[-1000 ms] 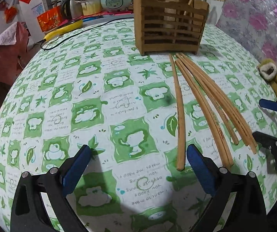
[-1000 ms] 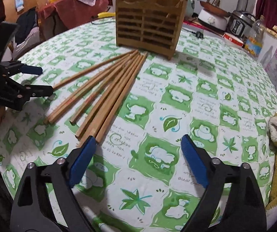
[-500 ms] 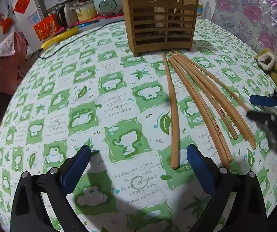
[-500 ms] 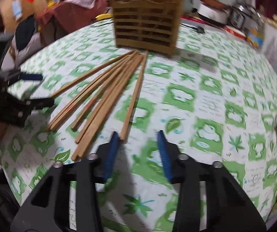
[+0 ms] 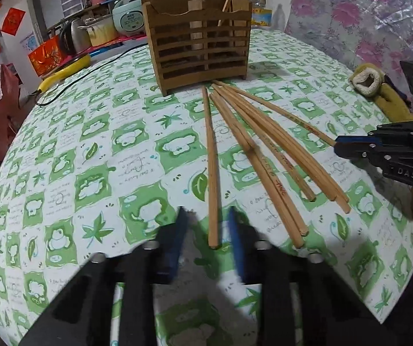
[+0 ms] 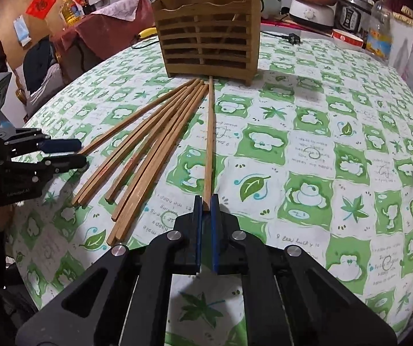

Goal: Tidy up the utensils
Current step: 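Close the right tool on a chopstick while the left tool grasps another, then carry both chopsticks over the wooden holder and open both tools to release them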

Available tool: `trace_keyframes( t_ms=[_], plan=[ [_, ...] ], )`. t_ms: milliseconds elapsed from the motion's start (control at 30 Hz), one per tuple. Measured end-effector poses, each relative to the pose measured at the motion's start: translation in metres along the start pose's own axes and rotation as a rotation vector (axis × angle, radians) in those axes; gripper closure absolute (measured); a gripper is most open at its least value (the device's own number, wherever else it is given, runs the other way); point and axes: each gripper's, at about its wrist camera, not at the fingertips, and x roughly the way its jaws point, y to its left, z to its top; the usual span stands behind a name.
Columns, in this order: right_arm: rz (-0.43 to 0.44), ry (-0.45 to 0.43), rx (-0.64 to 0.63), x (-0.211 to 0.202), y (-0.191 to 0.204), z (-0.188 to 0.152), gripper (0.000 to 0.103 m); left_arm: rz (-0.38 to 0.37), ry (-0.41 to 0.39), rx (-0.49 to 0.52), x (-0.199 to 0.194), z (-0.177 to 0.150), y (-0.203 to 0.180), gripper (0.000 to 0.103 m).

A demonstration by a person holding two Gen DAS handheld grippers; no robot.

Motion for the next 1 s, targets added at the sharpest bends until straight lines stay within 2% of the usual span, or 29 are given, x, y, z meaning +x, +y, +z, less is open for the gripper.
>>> trace_keyframes(
  t_ms=[33,167,400,533,633,833,900,1000],
  plan=[
    [-0.003,-0.006,-0.002,-0.001,0.001,0.0,0.097,0.006,0.0,-0.003,0.0,-0.001,0.0,0.097],
    [-0.02,-0.052,-0.023,-0.018,0.005,-0.008,0.097,0.015,-0.019,-0.013,-0.008,-0.006,0.001,0.097],
    [-0.038,-0.068,-0.014,-0.036,-0.002,-0.027,0.097,0.015,-0.064,-0.037,-0.026,-0.017,-0.001,0.097],
    [-0.047,-0.119,-0.008,-0.054,-0.005,-0.021,0.097,0.03,-0.101,-0.066,-0.045,-0.011,0.004,0.097],
    [-0.05,-0.21,-0.025,-0.085,-0.005,0.001,0.097,0.04,-0.139,-0.068,-0.065,0.005,0.007,0.097],
    [-0.064,-0.373,-0.017,-0.131,-0.005,0.052,0.097,0.056,-0.251,-0.071,-0.107,0.056,0.009,0.097],
    [-0.059,-0.398,-0.003,-0.138,-0.006,0.068,0.097,0.069,-0.284,-0.07,-0.116,0.075,0.01,0.097],
    [-0.043,-0.422,0.02,-0.145,-0.01,0.092,0.097,0.048,-0.307,-0.093,-0.128,0.103,0.016,0.097]
  ],
)
